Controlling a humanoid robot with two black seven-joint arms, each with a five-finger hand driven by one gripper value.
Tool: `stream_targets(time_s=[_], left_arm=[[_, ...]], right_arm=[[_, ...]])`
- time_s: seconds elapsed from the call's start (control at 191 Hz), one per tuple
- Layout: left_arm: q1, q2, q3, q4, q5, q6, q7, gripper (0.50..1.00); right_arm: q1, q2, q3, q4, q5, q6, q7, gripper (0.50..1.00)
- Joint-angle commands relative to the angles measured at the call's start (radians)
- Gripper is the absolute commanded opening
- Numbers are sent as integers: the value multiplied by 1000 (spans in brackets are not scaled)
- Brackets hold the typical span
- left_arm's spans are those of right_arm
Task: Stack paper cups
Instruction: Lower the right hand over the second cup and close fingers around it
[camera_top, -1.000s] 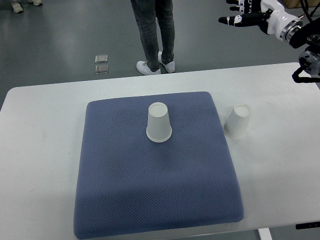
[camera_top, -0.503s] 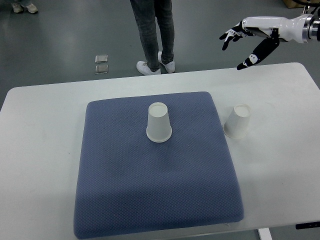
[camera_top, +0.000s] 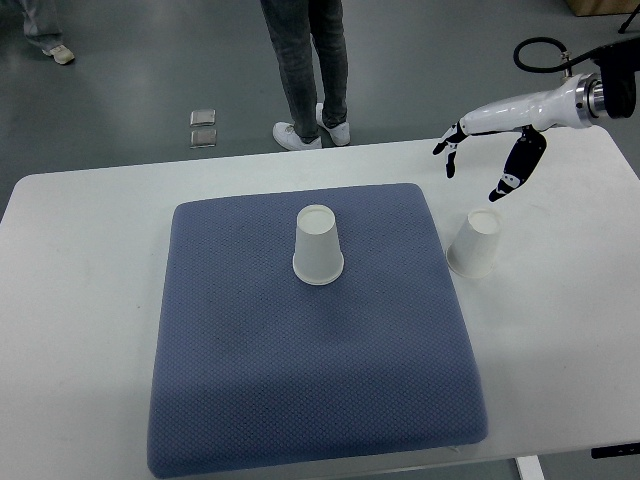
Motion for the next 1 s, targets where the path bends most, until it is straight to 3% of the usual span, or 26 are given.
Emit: stream_targets(time_s=[0.0,0.461,0.995], left_arm=[[1,0,0,0,0,0,0,1000],[1,0,0,0,2,0,0,1000],[-1,0,0,0,0,0,0,1000]], right_arm=[[-25,9,-17,-1,-53,-51,-1,899],[-83,32,-141,-24,-122,-220,-1,899],[-160,68,-142,-93,-126,-312,-2,899]])
